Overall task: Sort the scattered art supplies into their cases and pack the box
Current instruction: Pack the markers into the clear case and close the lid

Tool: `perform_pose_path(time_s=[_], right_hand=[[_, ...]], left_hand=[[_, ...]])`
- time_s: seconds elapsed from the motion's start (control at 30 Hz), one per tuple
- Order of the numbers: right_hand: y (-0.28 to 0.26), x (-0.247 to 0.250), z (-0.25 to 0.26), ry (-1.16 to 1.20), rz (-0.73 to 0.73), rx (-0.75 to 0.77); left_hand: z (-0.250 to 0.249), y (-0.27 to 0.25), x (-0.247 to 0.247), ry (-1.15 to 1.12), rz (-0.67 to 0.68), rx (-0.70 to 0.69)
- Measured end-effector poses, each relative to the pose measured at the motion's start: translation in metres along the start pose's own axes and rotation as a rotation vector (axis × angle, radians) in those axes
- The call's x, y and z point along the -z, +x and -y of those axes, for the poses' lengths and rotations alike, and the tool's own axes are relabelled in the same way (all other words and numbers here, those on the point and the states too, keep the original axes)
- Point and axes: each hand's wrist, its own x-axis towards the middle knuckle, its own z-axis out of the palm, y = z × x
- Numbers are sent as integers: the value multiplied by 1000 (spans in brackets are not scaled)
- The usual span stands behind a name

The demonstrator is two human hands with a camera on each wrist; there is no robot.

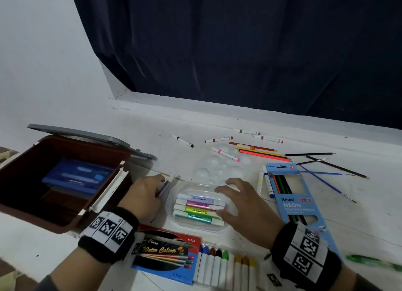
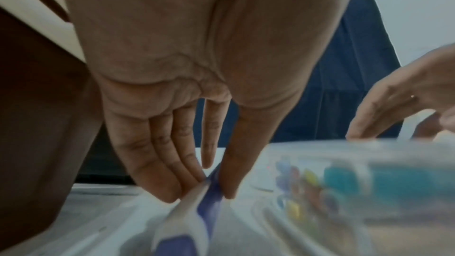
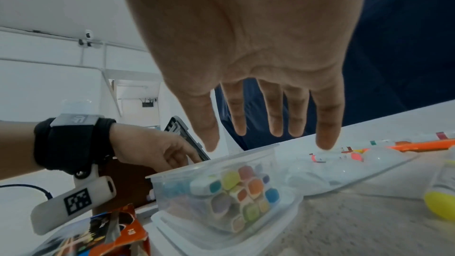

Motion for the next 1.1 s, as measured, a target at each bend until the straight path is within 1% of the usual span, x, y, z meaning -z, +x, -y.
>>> perform_pose_path(time_s=[0.07,0.13,0.2,0.3,0.37,0.53,0.9,1.1], right_hand=[[1,1,5,-41,18,17],[4,1,8,-113,59,45],[8,1,10,-204,104,82],[17,0,14,-312,126,128],[23,-2,15,-371,119,160],[30,-7,16,-443,124,175],[29,-11,17,-472,89,95],[30,-9,14,-447,75,146]], left_hand=[[-5,-7,8,-88,-120,-57],[-12,-15,16,-122,-218,-160],[-20,-24,23,-169,-253,-272],[-24,-39,29,-197,-203,-396],[-22,-46,26,-183,-158,-434],[-10,-52,11,-118,-65,-436],[-10,-46,6,-4,57,-526],[-23,-31,7,29,144,-609]])
